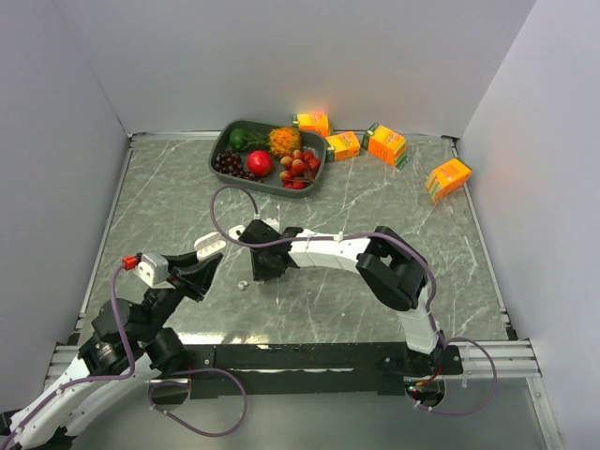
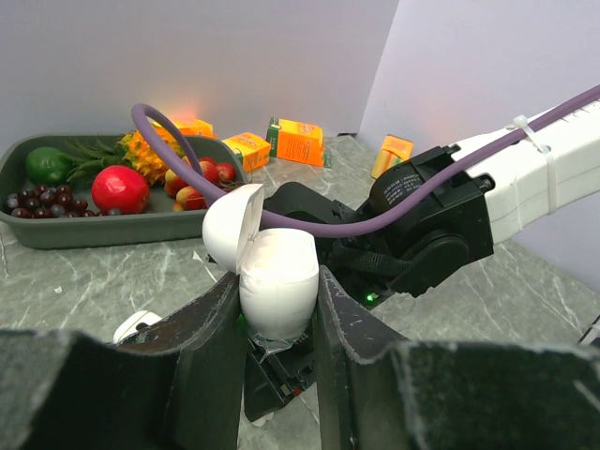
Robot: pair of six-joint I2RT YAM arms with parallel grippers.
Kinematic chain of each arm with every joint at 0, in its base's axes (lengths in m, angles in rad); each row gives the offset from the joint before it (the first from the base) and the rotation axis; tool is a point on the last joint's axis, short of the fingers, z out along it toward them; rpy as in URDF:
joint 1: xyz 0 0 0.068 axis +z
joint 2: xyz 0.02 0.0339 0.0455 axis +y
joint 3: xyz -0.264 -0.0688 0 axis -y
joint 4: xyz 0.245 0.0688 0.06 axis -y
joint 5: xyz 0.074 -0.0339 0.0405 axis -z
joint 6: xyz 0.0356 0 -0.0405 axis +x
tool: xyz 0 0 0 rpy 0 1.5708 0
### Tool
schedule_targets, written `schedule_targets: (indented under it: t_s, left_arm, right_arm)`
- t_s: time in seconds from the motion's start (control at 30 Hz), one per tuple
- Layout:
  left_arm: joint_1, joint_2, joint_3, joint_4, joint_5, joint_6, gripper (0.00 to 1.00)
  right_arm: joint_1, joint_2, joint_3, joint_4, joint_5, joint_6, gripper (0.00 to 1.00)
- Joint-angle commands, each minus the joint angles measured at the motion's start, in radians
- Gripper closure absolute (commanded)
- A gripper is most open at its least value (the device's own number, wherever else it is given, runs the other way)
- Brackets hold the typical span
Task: Insert the wireless bluetooth earbuds into the charging case
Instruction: Pick up the earbud from the center of the board.
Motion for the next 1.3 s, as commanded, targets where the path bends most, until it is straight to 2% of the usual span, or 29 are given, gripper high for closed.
schedule_targets:
  t_s: [0.0, 0.17, 0.43, 0.57, 0.77, 0.87, 0.97, 1.1, 1.27]
  left_arm:
    - [-0.002, -0.01, 0.032, 0.036, 0.009, 0.013, 0.99]
    - [0.0, -0.01, 0.033, 0.038, 0.009, 0.009, 0.99]
    - [0.0, 0.013, 0.035, 0.053, 0.023, 0.0, 0.99]
    - [-0.002, 0.039, 0.024, 0.116, 0.035, -0.003, 0.99]
    - [0.0, 0.116, 0.01, 0.217, 0.039, 0.003, 0.99]
    - [-0.002, 0.163, 0.024, 0.223, 0.035, 0.013, 0.99]
    - [0.0, 0.166, 0.026, 0.214, 0.035, 0.012, 0.99]
    - [-0.002, 0.146, 0.014, 0.2, 0.025, 0.0, 0.99]
    - [-0.002, 0.13, 0.023, 0.164, 0.028, -0.013, 0.99]
  right_arm:
    - [0.016, -0.018, -0.02, -0.01, -0.003, 0.022, 0.72]
    - [0.008, -0.085, -0.075, -0.012, 0.036, 0.013, 0.73]
    - [-0.046, -0.373, -0.205, -0.033, 0.188, -0.089, 0.73]
    - [-0.046, -0.522, -0.189, -0.07, 0.299, -0.163, 0.73]
    - [-0.055, -0.654, -0.184, -0.075, 0.346, -0.252, 0.73]
    - [-0.078, -0.647, -0.198, -0.085, 0.266, -0.307, 0.69]
    - [-0.086, -0.631, -0.256, -0.07, 0.155, -0.33, 0.56]
    - [-0.075, -0.572, -0.336, -0.032, 0.055, -0.33, 0.55]
    - [0.012, -0.441, -0.301, -0.049, 0.049, -0.321, 0.47]
